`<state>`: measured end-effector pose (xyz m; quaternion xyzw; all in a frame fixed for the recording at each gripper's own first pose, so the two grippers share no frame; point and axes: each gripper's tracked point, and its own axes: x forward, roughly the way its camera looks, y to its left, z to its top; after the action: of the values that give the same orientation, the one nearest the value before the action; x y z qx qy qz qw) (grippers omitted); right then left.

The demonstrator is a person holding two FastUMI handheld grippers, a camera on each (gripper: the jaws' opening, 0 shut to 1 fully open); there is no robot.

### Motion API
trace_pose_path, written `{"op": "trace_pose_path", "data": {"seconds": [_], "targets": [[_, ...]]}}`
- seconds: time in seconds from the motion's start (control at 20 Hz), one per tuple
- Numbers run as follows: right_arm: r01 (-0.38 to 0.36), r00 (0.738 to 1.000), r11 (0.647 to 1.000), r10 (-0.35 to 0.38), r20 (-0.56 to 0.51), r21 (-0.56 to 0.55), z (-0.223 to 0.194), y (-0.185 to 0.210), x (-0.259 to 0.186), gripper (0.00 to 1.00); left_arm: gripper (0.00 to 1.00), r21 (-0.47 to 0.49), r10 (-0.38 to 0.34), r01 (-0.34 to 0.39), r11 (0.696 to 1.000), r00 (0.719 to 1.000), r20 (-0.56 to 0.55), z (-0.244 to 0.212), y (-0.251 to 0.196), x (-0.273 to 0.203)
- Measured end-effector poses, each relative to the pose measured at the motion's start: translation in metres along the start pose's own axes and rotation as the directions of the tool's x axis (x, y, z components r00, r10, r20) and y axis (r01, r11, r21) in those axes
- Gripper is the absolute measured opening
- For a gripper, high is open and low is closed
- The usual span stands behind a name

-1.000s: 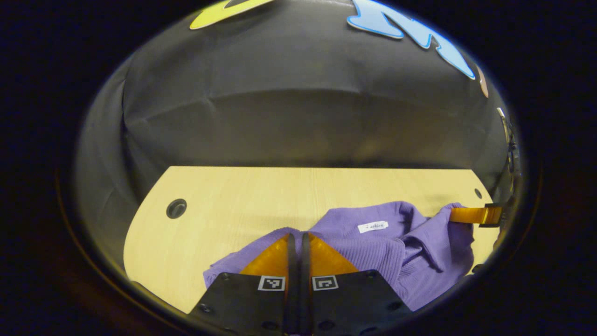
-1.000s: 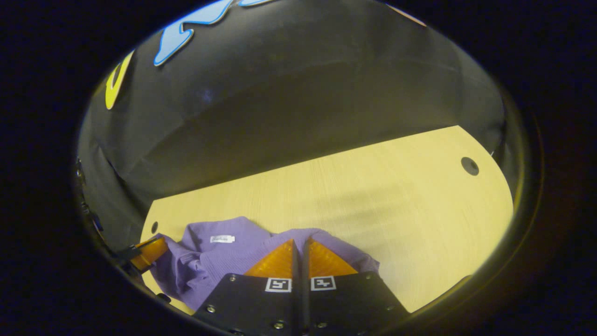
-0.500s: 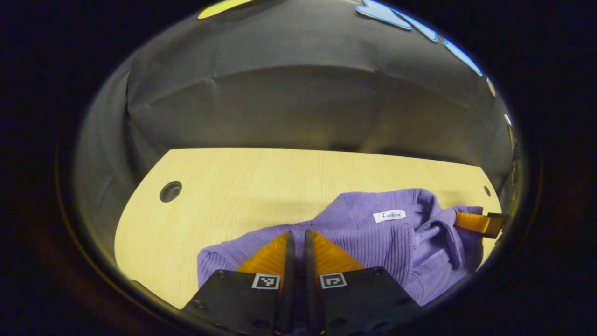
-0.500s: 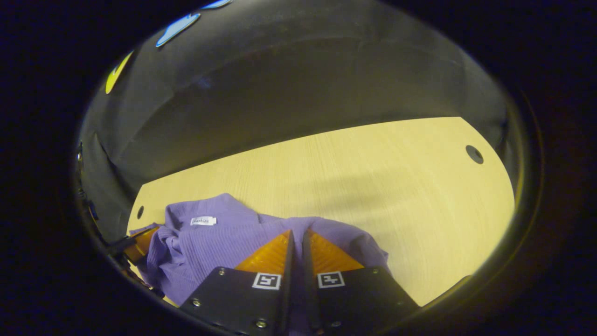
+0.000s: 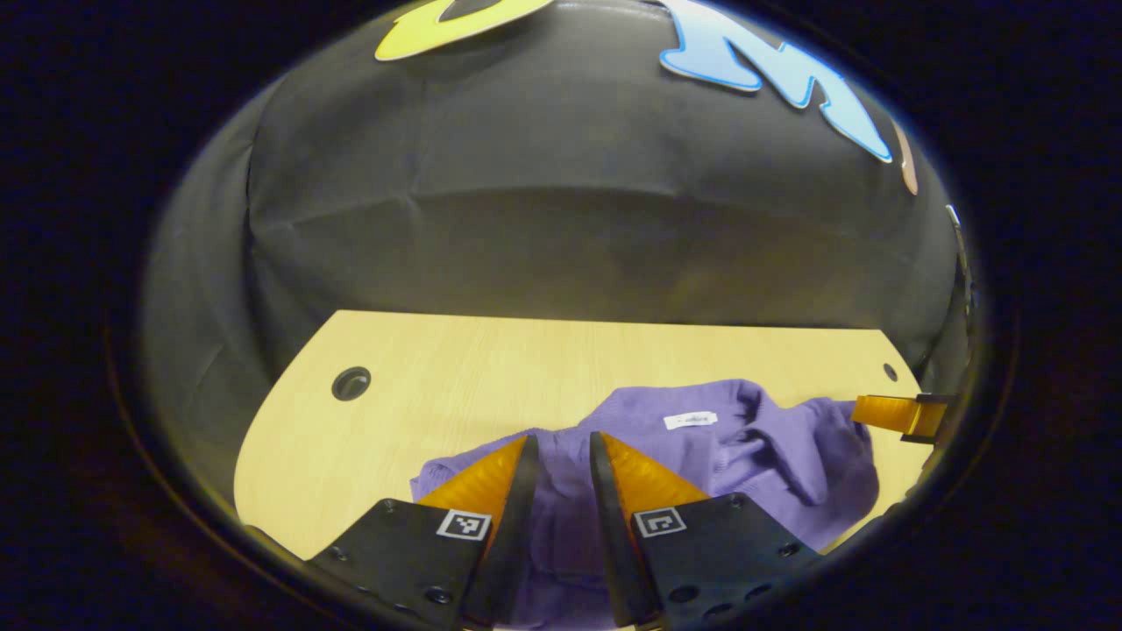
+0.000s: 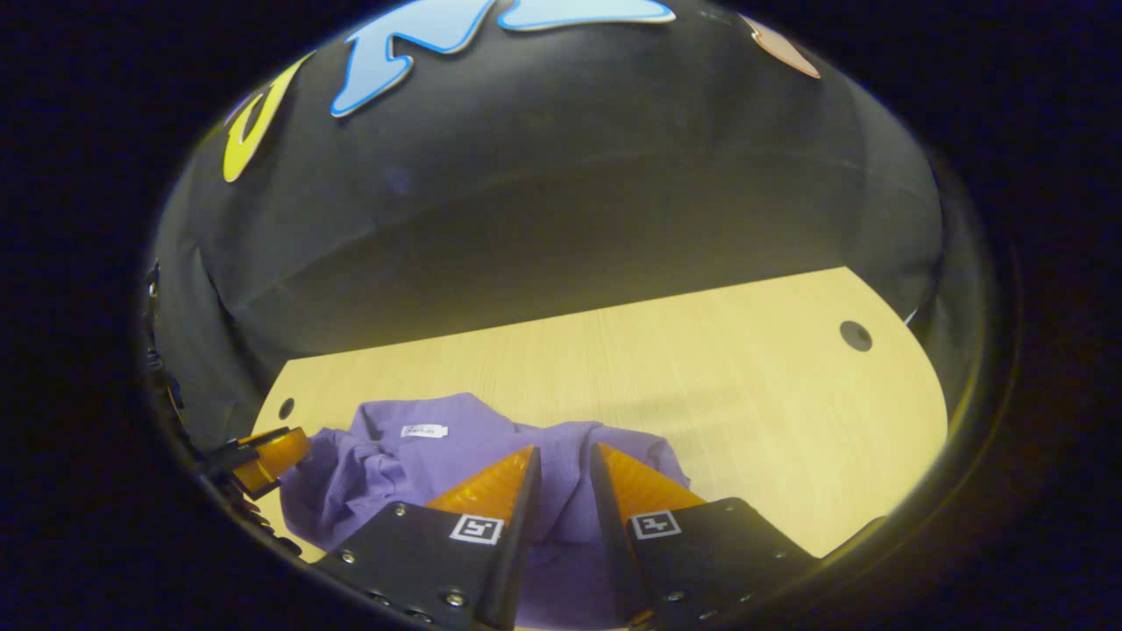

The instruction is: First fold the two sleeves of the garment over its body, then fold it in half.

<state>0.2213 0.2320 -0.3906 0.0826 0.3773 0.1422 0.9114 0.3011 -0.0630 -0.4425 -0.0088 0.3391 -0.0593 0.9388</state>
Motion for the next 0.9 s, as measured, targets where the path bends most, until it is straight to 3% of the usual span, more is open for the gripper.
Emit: {"op": "trace_pose_path", "data": {"seconds": [0.2, 0.35, 0.4, 0.55, 0.8, 0.9], "targets": [[-0.029, 0.998, 0.999, 0.031, 0.063, -0.038, 0.016, 0.014, -0.06, 0.34, 0.45, 0.0, -0.026, 0.026, 1.0, 0.997, 0.068, 0.026, -0.017, -0.065], [-0.043, 0.991, 0.996, 0.052, 0.12, -0.074, 0.028, 0.022, -0.114, 0.43, 0.46, -0.002, -0.034, 0.035, 0.999, 0.99, 0.139, 0.049, -0.022, -0.128], [-0.05, 0.988, 0.995, 0.061, 0.141, -0.082, 0.032, 0.026, -0.132, 0.39, 0.45, 0.001, -0.033, 0.033, 0.999, 0.986, 0.164, 0.055, -0.023, -0.149], [-0.059, 0.974, 0.992, 0.082, 0.212, -0.113, 0.043, 0.032, -0.192, 0.39, 0.46, -0.001, -0.024, 0.025, 1.0, 0.971, 0.236, 0.068, -0.023, -0.211], [-0.062, 0.95, 0.985, 0.107, 0.294, -0.161, 0.039, 0.041, -0.273, 0.34, 0.44, 0.003, -0.013, 0.013, 1.0, 0.957, 0.289, 0.049, -0.027, -0.301], [-0.091, 0.947, 0.986, 0.129, 0.293, -0.137, 0.028, 0.048, -0.297, 0.42, 0.44, 0.008, 0.003, -0.005, 1.0, 0.956, 0.292, 0.037, -0.025, -0.329]]}}
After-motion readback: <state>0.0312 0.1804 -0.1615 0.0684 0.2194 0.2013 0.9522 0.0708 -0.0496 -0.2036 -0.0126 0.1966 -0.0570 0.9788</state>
